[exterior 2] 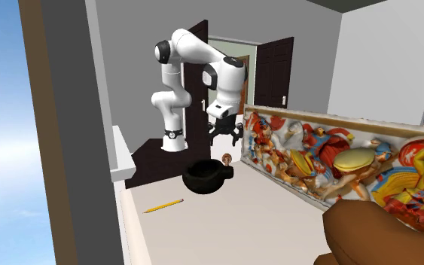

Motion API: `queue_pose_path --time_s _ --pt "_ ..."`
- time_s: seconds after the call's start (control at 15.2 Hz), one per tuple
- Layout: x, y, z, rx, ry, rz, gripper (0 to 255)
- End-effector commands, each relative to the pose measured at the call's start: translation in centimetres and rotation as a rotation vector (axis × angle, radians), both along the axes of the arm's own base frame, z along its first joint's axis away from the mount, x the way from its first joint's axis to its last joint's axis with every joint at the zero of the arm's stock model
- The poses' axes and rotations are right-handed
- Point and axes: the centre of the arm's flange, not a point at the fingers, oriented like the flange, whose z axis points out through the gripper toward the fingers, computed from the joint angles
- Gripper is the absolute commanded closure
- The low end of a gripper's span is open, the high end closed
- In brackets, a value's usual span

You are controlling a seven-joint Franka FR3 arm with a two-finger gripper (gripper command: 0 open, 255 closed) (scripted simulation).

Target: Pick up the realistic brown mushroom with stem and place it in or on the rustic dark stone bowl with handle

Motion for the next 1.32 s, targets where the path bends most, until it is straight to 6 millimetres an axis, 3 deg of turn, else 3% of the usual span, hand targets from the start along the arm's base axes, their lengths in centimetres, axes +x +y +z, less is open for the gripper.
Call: queue_pose_path --time_s 0.0,0.4,0.92,0.99,1.25 --pt "0.2 0.7 -1.1 -0.001 0.006 0.002 0" --pt "-1.0 0.5 -4.3 -0.001 0.006 0.002 0" --pt "-1.0 0.5 -4.3 -0.001 0.006 0.002 0" --pt "-1.0 0.5 -4.3 -0.001 0.006 0.002 255" --pt "-1.0 0.5 -4.3 -0.001 0.006 0.002 255"
